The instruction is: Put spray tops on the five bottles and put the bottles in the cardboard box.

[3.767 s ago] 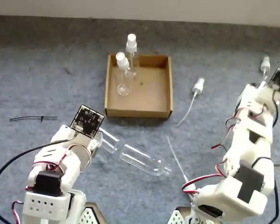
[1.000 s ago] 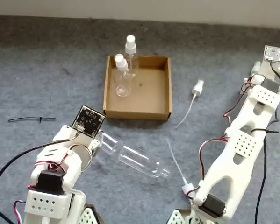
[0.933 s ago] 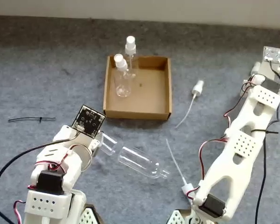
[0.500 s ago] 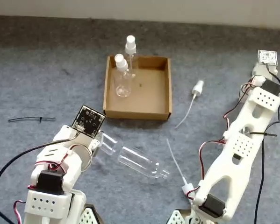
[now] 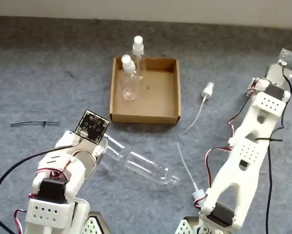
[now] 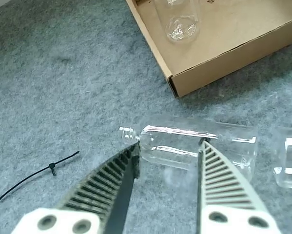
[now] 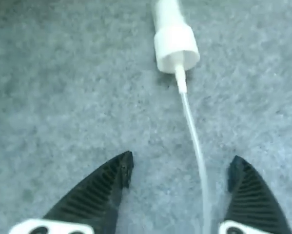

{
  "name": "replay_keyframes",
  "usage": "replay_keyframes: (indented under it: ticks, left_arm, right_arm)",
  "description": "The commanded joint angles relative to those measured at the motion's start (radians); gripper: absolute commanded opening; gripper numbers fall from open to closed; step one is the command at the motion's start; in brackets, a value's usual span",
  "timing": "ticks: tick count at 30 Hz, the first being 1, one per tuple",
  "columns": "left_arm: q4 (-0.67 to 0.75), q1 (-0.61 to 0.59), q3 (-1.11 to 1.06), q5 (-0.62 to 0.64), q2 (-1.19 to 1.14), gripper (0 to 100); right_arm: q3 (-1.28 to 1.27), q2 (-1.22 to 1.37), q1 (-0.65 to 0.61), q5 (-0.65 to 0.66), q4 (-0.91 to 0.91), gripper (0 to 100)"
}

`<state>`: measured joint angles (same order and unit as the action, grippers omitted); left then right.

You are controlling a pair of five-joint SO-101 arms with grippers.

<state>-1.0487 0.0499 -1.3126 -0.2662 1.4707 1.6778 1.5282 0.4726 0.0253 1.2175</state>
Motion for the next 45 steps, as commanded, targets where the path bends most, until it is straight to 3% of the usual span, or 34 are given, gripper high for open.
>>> replay_keyframes:
  ticks: [1,8,16,30,40,45]
  left_arm:
    - [0.017,-0.010,0.005,0.011,0.007,19]
    - [0.018,-0.010,0.004,0.011,0.005,19]
    - [0.018,-0.010,0.004,0.011,0.004,19]
    - [0.020,-0.010,0.004,0.011,0.004,19]
    - [0.015,-0.010,0.004,0.011,0.008,19]
    - [0.015,-0.010,0.004,0.011,0.010,19]
  right_arm:
    - [0.082,-0.008,0.013,-0.017,-0.058,33.4]
    - [0.074,-0.002,0.005,-0.017,-0.153,29.9]
    - [0.081,-0.004,0.007,-0.015,-0.145,0.0]
    - [0.081,-0.309,-0.010,-0.025,-0.099,0.3]
    - [0.076,-0.662,-0.097,-0.018,0.140,0.3]
    - [0.038,-0.634,-0.081,-0.017,0.136,3.7]
